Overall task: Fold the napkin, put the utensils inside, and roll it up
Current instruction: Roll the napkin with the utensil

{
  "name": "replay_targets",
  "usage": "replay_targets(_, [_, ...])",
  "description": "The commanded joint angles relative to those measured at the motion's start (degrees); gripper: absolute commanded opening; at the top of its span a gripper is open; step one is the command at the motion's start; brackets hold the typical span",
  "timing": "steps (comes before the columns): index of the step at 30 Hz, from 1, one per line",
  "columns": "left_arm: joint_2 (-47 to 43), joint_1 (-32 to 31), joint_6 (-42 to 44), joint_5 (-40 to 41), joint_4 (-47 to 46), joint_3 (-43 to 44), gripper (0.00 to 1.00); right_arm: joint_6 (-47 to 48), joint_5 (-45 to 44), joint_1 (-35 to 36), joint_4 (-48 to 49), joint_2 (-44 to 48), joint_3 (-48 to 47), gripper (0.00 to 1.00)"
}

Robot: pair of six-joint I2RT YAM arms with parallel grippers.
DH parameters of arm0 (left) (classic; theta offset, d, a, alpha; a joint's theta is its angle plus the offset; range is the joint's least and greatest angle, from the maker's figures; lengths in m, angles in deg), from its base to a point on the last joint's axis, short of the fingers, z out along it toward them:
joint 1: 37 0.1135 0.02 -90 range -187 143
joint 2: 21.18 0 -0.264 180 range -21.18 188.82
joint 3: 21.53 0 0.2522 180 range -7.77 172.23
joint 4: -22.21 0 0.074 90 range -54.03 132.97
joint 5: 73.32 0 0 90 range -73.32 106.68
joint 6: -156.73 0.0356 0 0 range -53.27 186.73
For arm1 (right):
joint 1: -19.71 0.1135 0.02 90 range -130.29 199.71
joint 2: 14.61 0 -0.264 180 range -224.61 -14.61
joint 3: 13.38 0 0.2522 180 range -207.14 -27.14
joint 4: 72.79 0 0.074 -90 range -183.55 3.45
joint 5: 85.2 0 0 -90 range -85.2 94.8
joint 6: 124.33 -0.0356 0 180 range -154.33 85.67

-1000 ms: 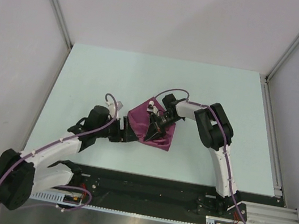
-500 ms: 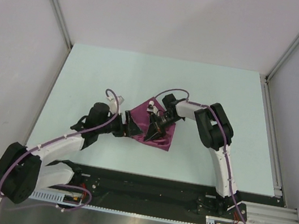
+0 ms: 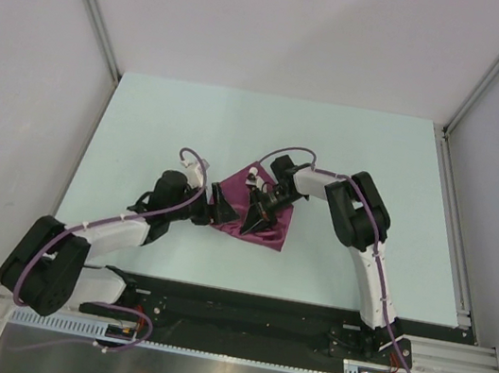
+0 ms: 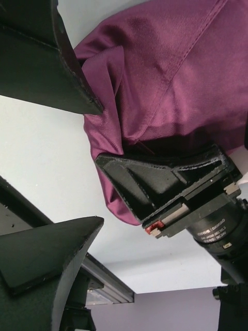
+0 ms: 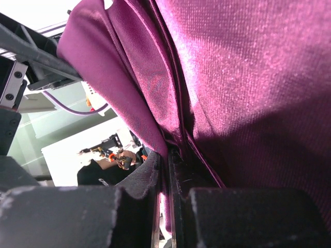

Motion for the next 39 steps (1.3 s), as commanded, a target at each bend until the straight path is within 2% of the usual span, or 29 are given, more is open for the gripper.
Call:
replay_targets(1, [1.83, 0.82, 3.38, 3.55, -4.07, -0.87, 0.84, -0.04, -12.11, -0.67, 4.93, 0.53, 0.92, 0.00])
replay_targets(10, [7.98, 1.62, 5.14, 5.57, -6.54, -0.52, 0.84, -0.83, -12.11, -0.58, 5.55, 2.46, 1.45, 0.01])
replay_targets(16, [10.62, 1.88, 6.02, 7.68, -4.87, -0.17, 0.83, -1.19, -12.20, -0.41, 5.72, 4.56, 1.80, 0.17])
replay_targets(20, [12.20, 2.32, 5.85, 8.12, -4.34, -0.78, 0.83, -1.36, -13.16, -0.67, 6.69, 7.98, 3.12, 0.36])
replay_targets(26, [12.03, 2.41, 5.84, 7.60, -4.78, -2.02, 0.83, -0.48, -16.33, -1.02, 6.60, 13.79, 5.66, 0.53])
replay_targets(31, [11.77, 2.50, 5.76, 7.07, -5.04, -2.37, 0.83, 1.27, -21.25, -1.11, 9.39, 21.26, 12.32, 0.61])
replay_targets(36, [11.41, 2.50, 5.93, 6.89, -4.78, -2.19, 0.83, 2.68, -26.34, -0.67, 12.31, 29.34, 17.44, 0.62])
replay_targets(39, [11.15, 2.50, 5.93, 6.63, -4.69, -2.19, 0.83, 3.47, -28.11, -0.32, 11.79, 31.02, 19.11, 0.61])
